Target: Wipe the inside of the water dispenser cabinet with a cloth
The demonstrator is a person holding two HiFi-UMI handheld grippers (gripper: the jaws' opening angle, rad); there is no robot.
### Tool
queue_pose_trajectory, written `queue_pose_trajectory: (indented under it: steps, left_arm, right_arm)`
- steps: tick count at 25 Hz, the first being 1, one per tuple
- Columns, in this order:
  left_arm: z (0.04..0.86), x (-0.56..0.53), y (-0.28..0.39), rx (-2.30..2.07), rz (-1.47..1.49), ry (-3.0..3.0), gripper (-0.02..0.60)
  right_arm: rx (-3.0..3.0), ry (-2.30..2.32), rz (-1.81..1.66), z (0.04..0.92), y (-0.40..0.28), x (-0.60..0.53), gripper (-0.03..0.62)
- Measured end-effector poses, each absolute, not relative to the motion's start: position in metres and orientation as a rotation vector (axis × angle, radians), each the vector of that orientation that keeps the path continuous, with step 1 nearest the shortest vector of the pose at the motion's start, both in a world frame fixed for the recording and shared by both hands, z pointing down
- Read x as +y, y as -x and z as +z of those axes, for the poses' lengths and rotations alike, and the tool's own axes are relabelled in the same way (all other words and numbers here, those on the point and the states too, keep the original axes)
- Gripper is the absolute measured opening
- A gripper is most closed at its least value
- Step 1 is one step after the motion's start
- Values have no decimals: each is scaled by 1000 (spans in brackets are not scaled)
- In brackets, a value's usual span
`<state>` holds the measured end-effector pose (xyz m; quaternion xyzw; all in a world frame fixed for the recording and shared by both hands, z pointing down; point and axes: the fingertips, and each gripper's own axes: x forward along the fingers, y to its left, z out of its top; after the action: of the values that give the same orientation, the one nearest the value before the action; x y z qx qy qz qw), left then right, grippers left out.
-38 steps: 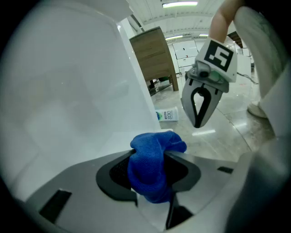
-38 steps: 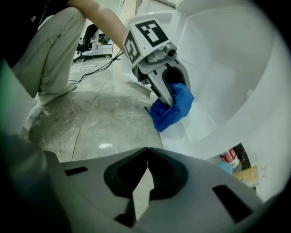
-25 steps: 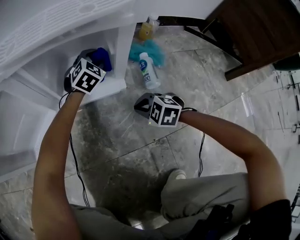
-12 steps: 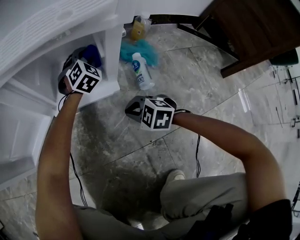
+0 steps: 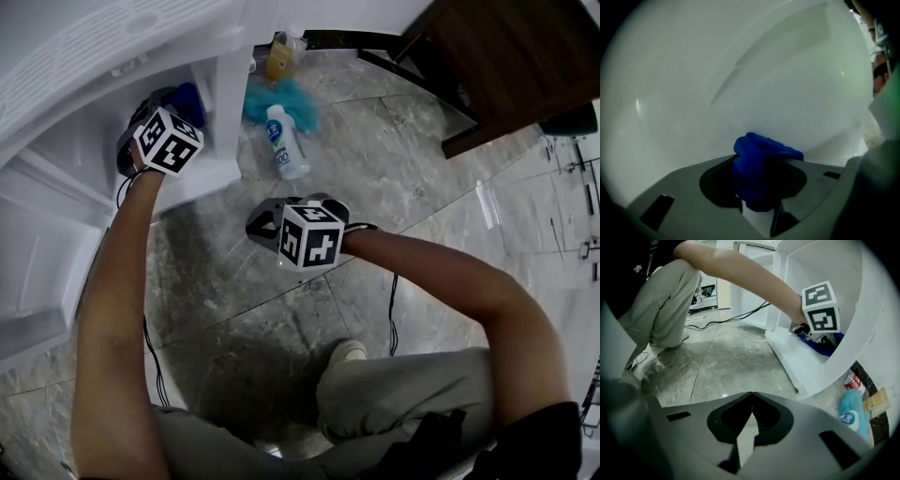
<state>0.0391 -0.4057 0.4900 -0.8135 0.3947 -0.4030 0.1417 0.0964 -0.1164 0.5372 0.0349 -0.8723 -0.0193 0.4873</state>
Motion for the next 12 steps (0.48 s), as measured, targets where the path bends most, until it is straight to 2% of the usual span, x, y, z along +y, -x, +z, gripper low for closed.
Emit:
queue_pose_trajectory:
  steps: [12]
  left_arm:
    - [485, -379, -47, 1043, -1137, 2191, 153]
  right_arm:
    - [-2108, -34, -58, 542, -93, -111, -2]
